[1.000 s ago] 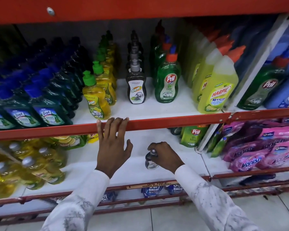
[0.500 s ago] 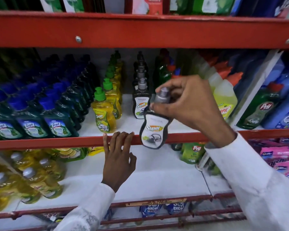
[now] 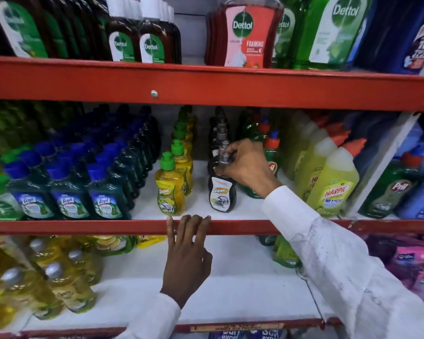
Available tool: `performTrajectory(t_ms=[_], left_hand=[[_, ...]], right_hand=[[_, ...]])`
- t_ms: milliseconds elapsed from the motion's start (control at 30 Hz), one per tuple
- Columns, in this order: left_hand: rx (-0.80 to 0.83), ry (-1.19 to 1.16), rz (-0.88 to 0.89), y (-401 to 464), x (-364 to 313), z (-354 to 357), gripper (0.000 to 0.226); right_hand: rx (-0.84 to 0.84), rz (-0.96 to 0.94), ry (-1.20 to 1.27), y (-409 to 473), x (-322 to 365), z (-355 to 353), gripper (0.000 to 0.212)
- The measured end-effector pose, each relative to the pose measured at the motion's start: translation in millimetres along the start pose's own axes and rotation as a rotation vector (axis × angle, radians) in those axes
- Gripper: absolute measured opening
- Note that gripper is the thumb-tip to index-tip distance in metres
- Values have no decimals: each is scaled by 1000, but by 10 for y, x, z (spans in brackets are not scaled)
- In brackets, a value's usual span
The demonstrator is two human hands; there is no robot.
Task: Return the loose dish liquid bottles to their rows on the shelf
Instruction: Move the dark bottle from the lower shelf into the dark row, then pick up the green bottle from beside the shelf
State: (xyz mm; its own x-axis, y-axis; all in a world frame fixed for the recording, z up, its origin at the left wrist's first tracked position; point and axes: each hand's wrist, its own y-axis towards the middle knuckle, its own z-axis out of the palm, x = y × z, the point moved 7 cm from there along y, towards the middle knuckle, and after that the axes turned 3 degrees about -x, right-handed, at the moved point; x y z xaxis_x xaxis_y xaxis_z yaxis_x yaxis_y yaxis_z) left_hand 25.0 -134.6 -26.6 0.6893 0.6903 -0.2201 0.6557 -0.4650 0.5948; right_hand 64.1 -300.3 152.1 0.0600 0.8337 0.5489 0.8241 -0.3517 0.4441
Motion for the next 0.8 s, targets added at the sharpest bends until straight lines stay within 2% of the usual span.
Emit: performTrajectory(t_ms=[133, 267, 367, 467, 633, 800], left_hand=[[5, 7, -6, -4, 1, 27, 79], [11, 50, -16, -3, -22, 37, 74], [14, 66, -27, 18, -83, 62, 73], [12, 55, 45, 77, -315, 131, 74], [40, -21, 195, 247, -858, 325, 79], [61, 36, 227, 349, -1122, 565, 77]], right_hand=[[4, 14, 47, -15, -60, 47, 32], [-24, -41, 85, -177, -99, -21, 55], [-138, -97, -65, -487, -202, -199, 66], [-290, -157, -205, -884, -417, -427, 70], [-446, -20, -387, -1306, -1138, -792, 76], [-648, 115, -430, -1494, -1836, -1296, 72]])
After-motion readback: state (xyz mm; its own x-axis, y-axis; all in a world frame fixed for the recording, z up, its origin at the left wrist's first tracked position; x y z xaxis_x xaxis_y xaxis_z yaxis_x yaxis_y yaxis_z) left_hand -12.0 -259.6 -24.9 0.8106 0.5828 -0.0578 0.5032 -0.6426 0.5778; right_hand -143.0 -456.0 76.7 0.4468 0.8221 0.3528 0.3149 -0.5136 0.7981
